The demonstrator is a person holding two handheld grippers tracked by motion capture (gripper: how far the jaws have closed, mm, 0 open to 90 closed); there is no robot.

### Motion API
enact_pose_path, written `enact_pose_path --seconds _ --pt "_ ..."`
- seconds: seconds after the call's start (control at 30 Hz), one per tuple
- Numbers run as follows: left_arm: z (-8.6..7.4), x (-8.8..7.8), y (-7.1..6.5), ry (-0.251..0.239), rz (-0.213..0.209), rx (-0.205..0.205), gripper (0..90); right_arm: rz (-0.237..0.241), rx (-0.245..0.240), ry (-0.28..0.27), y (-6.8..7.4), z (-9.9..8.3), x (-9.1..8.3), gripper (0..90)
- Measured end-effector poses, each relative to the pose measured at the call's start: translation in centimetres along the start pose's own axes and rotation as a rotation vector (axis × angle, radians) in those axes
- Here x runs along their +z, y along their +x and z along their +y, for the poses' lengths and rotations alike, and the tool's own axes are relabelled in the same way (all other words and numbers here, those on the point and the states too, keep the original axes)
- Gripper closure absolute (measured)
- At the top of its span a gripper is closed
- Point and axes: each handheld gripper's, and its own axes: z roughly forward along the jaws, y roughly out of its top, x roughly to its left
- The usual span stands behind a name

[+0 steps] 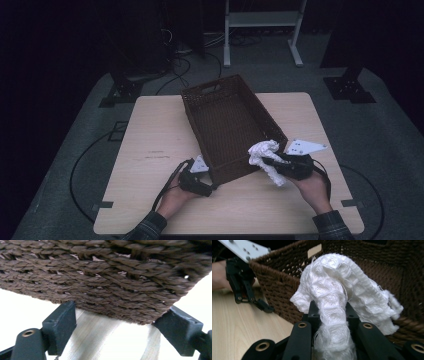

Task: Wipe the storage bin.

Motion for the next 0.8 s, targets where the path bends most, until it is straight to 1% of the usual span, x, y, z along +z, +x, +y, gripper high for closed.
enact_pose_path --seconds 0.2,0.27,0.37,0.53,0.6,0.67,0.73,0.8 --pt "0.0 0.0 0.0 0.000 -0.002 0.001 18.3 0.022 0.010 0.041 0.1 -0.6 1.1 73.4" --pt "0.0 0.0 0.0 0.000 -0.002 0.001 18.3 0.025 0.004 0.055 0.2 -0.9 1.5 73.4" --pt "0.0 0.0 0.0 0.000 -0.001 0.000 18.3 0.028 -0.006 0.086 0.5 -1.3 2.2 73.4" --pt "0.0 0.0 0.0 0.000 0.000 -0.001 18.4 0.047 -0.005 0.130 0.8 -1.9 3.3 73.4" --pt "0.0 0.0 0.0 0.000 0.000 -0.001 18.5 0.053 -0.015 0.165 0.9 -2.2 3.9 73.4" --pt "0.0 0.0 0.0 0.000 0.000 -0.001 18.4 0.062 -0.019 0.187 1.0 -2.4 4.4 73.4" --pt "0.0 0.0 0.0 0.000 0.000 -0.001 18.5 0.072 -0.019 0.204 1.0 -2.6 4.9 73.5" --pt "0.0 0.0 0.0 -0.002 0.001 -0.002 18.5 0.082 -0.009 0.213 0.9 -2.8 5.2 73.5"
